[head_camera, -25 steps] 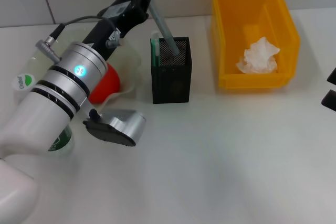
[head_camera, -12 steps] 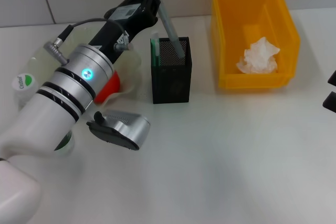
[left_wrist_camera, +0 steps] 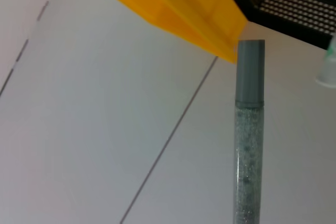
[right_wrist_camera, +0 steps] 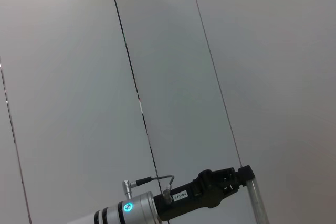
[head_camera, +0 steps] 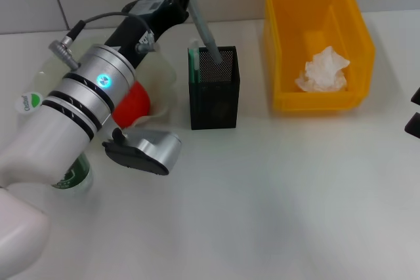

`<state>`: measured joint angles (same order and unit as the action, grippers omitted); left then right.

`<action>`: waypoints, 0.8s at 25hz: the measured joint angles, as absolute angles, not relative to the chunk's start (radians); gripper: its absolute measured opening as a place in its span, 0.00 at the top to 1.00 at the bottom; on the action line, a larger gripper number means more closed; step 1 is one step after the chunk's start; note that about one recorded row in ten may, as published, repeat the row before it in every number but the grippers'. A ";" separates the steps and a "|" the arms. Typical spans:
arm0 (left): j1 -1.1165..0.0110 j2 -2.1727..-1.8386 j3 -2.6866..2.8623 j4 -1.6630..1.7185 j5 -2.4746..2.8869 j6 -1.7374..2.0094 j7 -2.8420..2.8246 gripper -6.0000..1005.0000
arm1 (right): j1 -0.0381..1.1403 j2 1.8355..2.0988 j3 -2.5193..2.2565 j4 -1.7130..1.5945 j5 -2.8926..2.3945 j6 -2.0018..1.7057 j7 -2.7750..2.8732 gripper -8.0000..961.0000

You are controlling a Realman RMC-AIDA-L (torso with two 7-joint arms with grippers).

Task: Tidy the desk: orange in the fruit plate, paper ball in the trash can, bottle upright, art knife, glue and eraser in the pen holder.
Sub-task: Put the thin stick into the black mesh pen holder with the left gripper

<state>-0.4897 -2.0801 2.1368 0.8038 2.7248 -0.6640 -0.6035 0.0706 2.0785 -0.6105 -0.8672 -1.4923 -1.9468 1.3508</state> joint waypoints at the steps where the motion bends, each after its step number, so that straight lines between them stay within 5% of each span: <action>1: -0.490 -2.080 2.131 0.802 2.725 -0.660 -0.603 0.83 | 0.071 2.078 -0.611 -0.867 -1.492 -1.947 1.351 0.39; 20: -0.491 -2.080 2.103 0.796 2.717 -0.609 -0.605 0.83 | 0.079 2.078 -0.611 -0.867 -1.490 -1.947 1.357 0.39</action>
<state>-0.4914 -2.0797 2.1033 0.7960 2.7166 -0.6094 -0.6047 0.0789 2.0785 -0.6105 -0.8667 -1.4896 -1.9466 1.3574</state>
